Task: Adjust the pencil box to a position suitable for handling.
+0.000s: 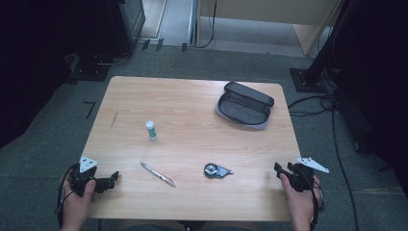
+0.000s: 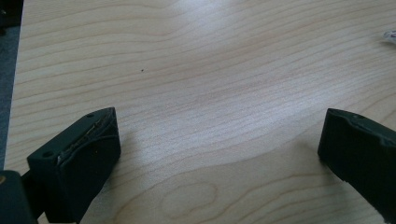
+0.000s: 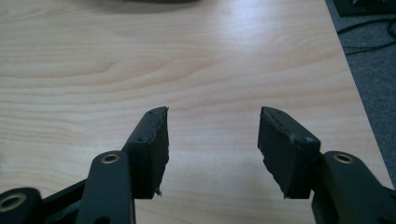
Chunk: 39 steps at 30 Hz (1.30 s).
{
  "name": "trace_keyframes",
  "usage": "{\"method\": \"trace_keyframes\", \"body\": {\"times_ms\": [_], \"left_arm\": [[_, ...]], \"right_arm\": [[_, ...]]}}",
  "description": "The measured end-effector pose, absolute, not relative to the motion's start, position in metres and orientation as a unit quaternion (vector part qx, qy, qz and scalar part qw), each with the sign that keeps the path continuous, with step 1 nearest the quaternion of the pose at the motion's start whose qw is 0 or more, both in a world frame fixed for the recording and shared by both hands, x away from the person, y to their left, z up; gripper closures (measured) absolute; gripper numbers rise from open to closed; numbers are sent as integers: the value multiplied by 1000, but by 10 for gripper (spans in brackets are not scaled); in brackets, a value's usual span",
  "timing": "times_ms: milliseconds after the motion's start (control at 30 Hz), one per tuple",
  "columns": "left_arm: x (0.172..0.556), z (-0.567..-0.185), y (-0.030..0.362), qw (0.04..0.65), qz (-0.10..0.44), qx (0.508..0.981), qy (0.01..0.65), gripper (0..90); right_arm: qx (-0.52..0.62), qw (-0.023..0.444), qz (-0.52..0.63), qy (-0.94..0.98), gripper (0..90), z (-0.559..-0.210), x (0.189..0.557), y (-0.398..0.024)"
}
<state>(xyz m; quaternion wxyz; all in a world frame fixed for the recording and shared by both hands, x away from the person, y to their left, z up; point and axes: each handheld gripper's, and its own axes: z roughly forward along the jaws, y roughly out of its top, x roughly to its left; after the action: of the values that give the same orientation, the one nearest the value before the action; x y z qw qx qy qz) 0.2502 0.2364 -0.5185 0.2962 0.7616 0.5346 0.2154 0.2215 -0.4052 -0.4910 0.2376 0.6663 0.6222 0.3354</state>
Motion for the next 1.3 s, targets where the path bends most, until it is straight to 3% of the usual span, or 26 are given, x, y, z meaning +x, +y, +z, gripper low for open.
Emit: {"method": "trace_keyframes", "body": {"times_ms": [367, 533, 1300], "left_arm": [[250, -519, 236, 296, 215, 761, 535, 0], [250, -519, 236, 296, 215, 762, 534, 0], [251, -519, 237, 297, 215, 762, 534, 0]], "right_arm": [[652, 281, 325, 625, 381, -470, 250, -384], [644, 304, 334, 617, 432, -459, 258, -382], [631, 294, 367, 617, 532, -440, 296, -384]]}}
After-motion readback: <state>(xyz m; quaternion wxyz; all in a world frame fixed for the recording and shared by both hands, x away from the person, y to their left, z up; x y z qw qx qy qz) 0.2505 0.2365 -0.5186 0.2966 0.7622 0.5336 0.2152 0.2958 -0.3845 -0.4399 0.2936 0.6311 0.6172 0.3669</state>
